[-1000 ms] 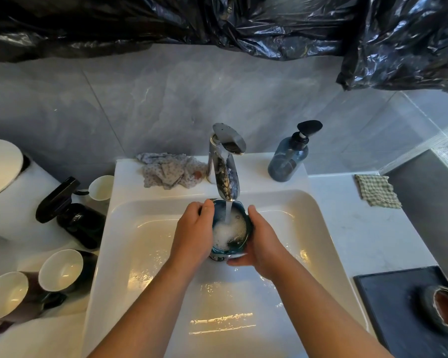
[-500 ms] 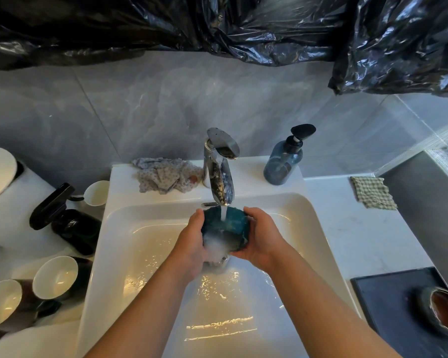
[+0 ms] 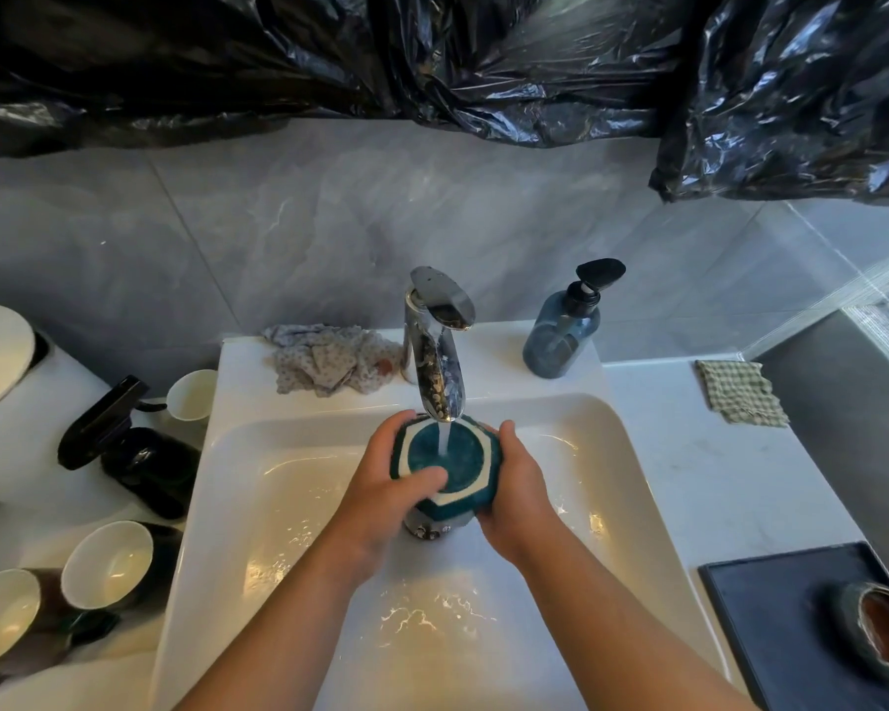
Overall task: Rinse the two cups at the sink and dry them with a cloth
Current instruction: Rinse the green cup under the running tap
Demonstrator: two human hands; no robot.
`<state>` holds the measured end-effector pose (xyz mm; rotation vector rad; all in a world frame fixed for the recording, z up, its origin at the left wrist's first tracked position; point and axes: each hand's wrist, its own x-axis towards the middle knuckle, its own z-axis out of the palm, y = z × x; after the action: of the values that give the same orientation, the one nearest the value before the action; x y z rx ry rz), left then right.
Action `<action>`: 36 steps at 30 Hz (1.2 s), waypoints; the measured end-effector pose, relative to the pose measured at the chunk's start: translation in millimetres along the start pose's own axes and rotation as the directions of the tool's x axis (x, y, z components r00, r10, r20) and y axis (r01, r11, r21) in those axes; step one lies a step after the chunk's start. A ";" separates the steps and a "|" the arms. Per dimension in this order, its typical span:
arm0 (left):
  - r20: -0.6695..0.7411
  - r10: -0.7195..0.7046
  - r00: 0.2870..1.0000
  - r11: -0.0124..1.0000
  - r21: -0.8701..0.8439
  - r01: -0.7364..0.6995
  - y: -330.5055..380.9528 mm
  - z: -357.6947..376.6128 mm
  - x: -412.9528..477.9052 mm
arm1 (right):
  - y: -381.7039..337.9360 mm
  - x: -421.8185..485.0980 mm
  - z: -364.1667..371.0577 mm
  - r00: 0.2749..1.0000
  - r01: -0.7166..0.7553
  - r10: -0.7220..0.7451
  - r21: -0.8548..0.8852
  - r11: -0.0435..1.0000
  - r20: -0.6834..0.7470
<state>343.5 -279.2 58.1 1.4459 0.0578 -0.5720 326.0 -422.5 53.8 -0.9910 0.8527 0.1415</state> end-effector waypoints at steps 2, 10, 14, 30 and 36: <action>-0.025 0.014 1.000 0.984 0.180 -0.009 -0.8 2.3 -3.0 | 2.6 0.7 -0.1 0.998 0.069 -0.069 -0.038 0.997 -0.002; -0.183 0.079 0.980 0.924 0.382 -0.003 1.1 20.0 -4.1 | 9.2 -3.3 -5.4 0.984 0.177 -0.170 -0.174 0.969 0.053; -0.246 0.100 0.964 0.933 0.359 -0.005 -0.8 24.2 -3.8 | 13.4 -5.6 -5.1 0.978 0.208 -0.197 -0.186 0.960 0.074; -0.267 -0.322 0.908 0.884 -0.429 0.188 12.0 18.3 -1.3 | -3.2 -12.0 7.4 0.986 0.156 -0.144 -0.158 0.975 0.084; -0.296 -0.392 0.871 0.856 -0.465 0.227 9.7 12.0 5.8 | -5.8 -18.3 -13.3 0.890 0.235 -0.057 -0.348 0.907 0.453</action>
<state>348.9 -292.3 66.6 1.1076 0.7056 -0.4960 308.8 -431.4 66.8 -1.3378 0.3328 0.4009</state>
